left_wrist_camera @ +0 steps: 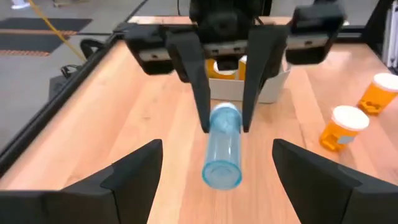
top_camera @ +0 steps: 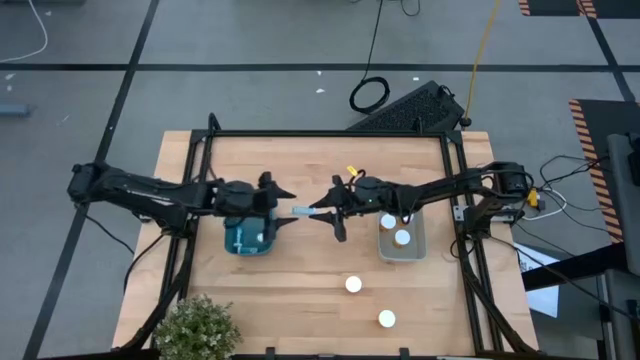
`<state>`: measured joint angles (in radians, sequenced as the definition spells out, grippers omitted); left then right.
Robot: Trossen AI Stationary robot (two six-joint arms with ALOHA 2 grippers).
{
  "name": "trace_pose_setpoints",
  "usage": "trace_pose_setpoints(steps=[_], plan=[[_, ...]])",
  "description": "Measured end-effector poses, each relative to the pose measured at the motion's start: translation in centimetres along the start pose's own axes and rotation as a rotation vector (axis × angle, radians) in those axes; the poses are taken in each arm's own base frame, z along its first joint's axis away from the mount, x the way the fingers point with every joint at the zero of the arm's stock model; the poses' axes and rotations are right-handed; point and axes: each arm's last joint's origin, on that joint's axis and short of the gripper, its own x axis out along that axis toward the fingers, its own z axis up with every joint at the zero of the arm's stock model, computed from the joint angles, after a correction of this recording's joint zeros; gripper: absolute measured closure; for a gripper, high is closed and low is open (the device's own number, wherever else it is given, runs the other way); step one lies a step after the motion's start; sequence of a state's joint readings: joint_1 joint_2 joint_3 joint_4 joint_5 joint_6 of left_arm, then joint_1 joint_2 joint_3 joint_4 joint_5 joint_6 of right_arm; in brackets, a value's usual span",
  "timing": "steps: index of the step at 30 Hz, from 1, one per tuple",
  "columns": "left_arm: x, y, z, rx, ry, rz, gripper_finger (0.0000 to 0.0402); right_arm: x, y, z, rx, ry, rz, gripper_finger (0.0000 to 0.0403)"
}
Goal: Pick and place medicine bottles into bin by pill shape (circle, oval)
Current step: Adjust the blue pill bottle
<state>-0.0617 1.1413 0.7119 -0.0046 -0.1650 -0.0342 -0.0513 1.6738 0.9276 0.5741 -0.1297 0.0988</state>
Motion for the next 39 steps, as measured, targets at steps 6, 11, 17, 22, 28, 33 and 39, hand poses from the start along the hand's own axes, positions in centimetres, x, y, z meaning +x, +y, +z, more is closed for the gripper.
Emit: trace_pose_setpoints(steps=[6,11,17,22,28,33,39], plan=[[2.0,0.5,0.6,0.022,0.04,0.024,0.0102,-1.5,0.3,1.3,-0.042,0.023,-0.005,0.0282],[2.3,0.7,1.5,0.037,-0.008,0.031,0.0157,-2.7,0.4,2.0,-0.078,0.056,-0.055,0.0282],[2.3,0.6,1.6,0.039,-0.026,0.027,0.0232,-2.9,0.5,2.2,-0.089,0.053,-0.056,0.0282],[2.3,0.6,1.6,0.049,-0.023,0.023,0.0272,-2.9,0.5,2.2,-0.091,0.05,-0.057,0.0282],[2.3,0.5,1.5,0.056,-0.012,-0.003,0.0289,-2.9,0.5,2.2,-0.1,0.049,-0.053,0.0282],[2.3,0.5,1.2,0.038,0.014,-0.015,0.026,-2.9,0.5,2.4,-0.104,0.031,-0.051,0.0282],[2.3,0.5,1.5,0.048,-0.009,0.003,0.025,-2.9,0.5,2.5,-0.111,0.017,-0.051,0.0282]])
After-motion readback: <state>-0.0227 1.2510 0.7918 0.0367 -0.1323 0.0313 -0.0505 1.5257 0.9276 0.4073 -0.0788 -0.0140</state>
